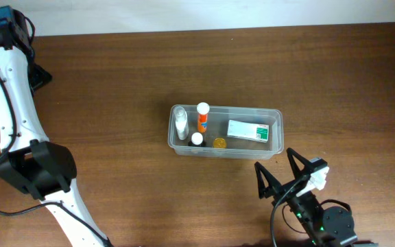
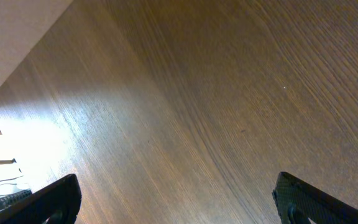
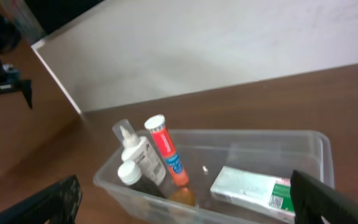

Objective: Pack container

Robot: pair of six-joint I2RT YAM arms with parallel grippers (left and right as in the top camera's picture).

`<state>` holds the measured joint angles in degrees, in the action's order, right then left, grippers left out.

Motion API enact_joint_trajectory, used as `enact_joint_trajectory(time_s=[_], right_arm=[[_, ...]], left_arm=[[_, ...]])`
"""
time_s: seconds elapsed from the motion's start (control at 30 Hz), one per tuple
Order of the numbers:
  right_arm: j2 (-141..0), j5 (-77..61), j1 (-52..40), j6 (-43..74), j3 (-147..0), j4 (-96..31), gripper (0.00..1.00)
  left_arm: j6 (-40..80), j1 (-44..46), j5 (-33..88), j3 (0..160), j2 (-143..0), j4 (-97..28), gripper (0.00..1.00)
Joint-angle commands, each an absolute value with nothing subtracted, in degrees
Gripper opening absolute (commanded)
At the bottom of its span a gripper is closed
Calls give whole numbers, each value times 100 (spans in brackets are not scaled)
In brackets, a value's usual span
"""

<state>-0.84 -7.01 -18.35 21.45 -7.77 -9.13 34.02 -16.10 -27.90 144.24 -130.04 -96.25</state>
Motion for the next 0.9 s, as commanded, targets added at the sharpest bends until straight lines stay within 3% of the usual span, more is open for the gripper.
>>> enact_joint_trajectory(time_s=[0.0, 0.87], right_arm=[[-36, -707, -1835, 2324, -458, -626, 98], [-150, -427, -1835, 2279, -47, -427, 98]], left_arm=[[3356, -1597, -2873, 14532, -13019, -9627, 99], [3356, -1597, -2873, 14532, -13021, -9627, 100]])
